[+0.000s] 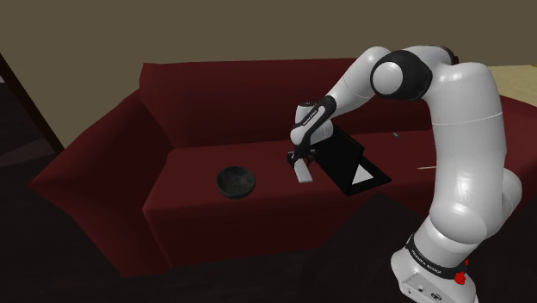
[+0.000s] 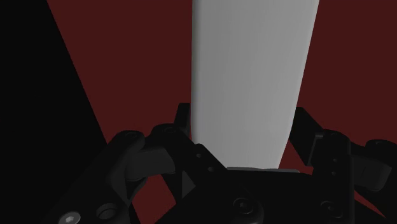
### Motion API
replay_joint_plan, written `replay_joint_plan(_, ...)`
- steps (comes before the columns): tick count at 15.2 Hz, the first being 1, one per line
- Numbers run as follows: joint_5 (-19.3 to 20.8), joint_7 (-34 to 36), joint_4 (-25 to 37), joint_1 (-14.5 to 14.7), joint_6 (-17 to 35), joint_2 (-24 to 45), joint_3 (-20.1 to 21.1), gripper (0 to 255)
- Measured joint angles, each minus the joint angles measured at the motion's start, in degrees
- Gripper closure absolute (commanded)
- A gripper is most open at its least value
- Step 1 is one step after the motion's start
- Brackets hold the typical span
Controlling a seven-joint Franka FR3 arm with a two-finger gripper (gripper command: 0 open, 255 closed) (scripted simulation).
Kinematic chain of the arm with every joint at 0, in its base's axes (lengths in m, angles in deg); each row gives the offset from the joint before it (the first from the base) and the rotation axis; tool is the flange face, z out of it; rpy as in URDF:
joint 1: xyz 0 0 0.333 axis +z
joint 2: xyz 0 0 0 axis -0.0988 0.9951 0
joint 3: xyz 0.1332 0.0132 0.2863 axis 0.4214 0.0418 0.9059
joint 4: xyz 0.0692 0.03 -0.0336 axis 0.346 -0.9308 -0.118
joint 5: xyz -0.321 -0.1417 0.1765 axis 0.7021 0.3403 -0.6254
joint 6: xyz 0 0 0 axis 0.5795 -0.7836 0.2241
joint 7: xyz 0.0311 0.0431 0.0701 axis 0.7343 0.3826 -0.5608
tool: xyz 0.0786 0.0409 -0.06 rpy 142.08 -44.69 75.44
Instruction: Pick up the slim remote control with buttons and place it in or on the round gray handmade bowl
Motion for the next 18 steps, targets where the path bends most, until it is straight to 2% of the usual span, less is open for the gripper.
replay_joint_plan(10, 0.0, -0.02, -0.12, -0.01, -0.18, -0.25, 0.0, 255)
replay_joint_plan(18, 0.14, -0.02, -0.97, 0.08, -4.31, -5.25, -0.12, 255)
